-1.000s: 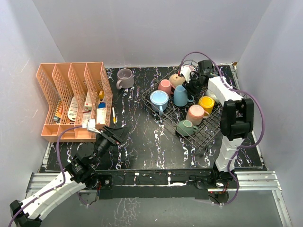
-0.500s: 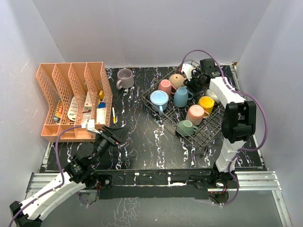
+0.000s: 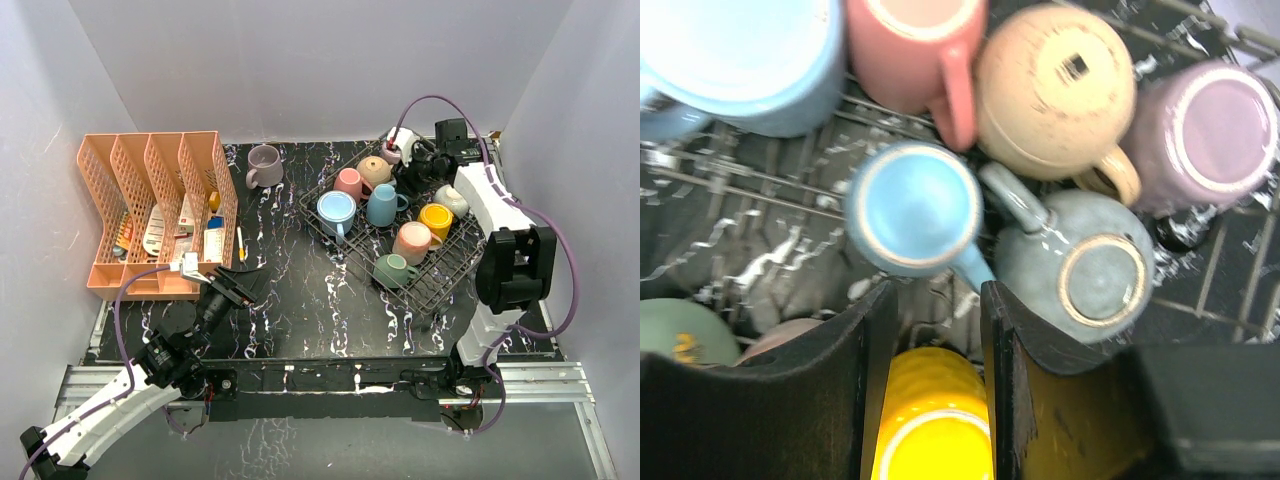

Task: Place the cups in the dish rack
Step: Adjust the cup in the dish rack.

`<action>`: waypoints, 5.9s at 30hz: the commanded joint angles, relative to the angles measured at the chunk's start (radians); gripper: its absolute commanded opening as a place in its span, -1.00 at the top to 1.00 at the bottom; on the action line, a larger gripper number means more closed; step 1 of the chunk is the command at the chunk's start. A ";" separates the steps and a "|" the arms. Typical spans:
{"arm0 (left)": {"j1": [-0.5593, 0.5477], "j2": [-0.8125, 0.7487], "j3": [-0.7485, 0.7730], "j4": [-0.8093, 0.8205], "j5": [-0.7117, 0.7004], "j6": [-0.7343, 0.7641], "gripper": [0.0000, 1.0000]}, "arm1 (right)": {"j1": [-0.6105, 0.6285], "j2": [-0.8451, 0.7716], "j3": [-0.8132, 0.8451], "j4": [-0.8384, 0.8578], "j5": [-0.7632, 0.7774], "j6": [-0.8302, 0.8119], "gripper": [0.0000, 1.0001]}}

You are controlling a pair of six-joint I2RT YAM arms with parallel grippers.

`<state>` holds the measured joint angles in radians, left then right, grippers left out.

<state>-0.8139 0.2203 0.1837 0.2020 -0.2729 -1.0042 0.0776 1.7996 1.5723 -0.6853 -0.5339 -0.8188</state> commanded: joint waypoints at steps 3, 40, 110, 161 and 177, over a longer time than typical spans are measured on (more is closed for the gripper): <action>0.000 0.004 0.039 0.020 -0.003 0.016 -0.69 | 0.007 -0.077 -0.009 -0.088 -0.305 0.018 0.23; -0.001 -0.024 0.043 -0.019 -0.014 0.019 -0.69 | 0.183 0.092 -0.131 0.234 0.320 0.347 0.65; 0.000 0.135 0.297 -0.240 -0.050 0.244 -0.64 | 0.285 0.001 -0.069 0.073 0.068 0.219 0.20; 0.438 1.721 1.653 -0.756 0.235 0.926 -0.40 | -0.067 -0.646 -0.674 0.449 -0.630 0.402 -0.21; 0.481 1.897 1.821 -0.742 0.250 0.999 -0.35 | -0.068 -0.606 -0.669 0.428 -0.604 0.380 -0.21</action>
<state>-0.3496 2.1017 1.9545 -0.5220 -0.0319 -0.0391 0.0166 1.1923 0.9001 -0.2844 -1.1435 -0.4210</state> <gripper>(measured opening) 0.675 0.604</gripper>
